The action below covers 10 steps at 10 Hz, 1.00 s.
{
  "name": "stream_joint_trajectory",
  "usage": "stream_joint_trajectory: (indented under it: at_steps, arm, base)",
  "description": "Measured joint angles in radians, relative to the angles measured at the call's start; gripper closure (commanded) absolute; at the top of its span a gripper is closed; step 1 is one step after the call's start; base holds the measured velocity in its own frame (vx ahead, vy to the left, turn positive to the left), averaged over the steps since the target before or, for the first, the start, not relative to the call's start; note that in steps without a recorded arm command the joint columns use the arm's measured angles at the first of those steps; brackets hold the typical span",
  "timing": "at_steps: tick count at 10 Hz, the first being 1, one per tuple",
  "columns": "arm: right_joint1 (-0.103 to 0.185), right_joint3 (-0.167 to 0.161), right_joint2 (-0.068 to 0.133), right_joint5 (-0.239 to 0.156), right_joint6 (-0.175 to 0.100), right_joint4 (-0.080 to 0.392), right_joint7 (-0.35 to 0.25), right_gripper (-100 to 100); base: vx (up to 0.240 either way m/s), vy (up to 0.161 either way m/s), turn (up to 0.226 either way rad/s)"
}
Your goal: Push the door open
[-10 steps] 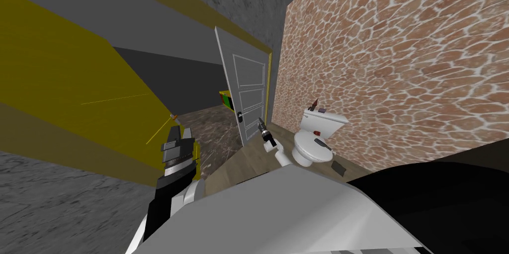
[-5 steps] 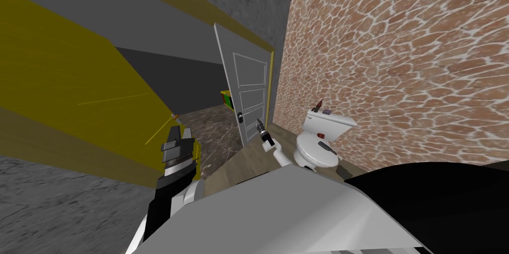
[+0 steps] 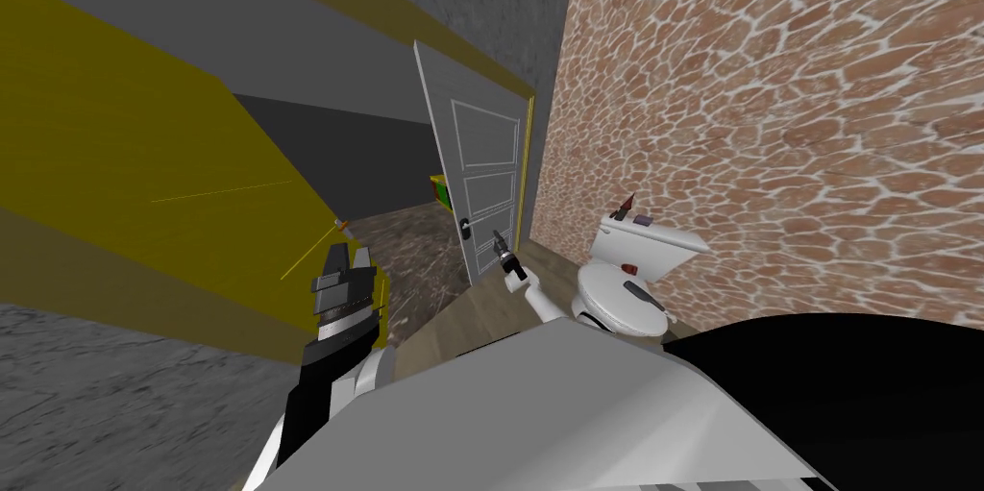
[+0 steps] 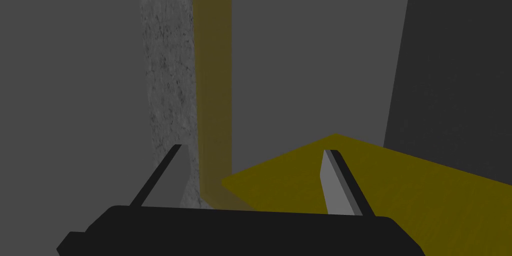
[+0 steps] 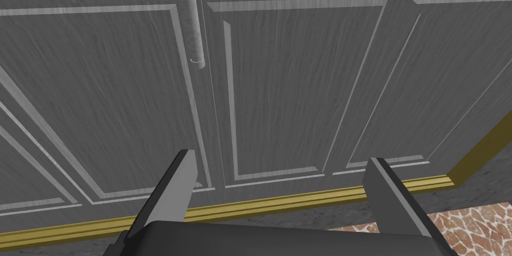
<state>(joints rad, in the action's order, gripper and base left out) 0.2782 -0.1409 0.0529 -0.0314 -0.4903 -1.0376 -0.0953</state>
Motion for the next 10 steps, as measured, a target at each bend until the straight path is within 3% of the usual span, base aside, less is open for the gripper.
stream_joint_trajectory:
  at_steps: [3,6,10]
  arm:
    - [0.046,-0.011,-0.008,-0.001,-0.001,0.079,-0.001,-100]
    - [0.078,-0.021,-0.014,-0.002,0.006,0.128,-0.001,-100]
    - [0.140,-0.036,-0.028,-0.004,-0.005,0.240,-0.002,-100]
  base:
    - [0.076,-0.056,0.081]
    - [0.058,-0.037,0.050]
    - [0.077,-0.059,0.066]
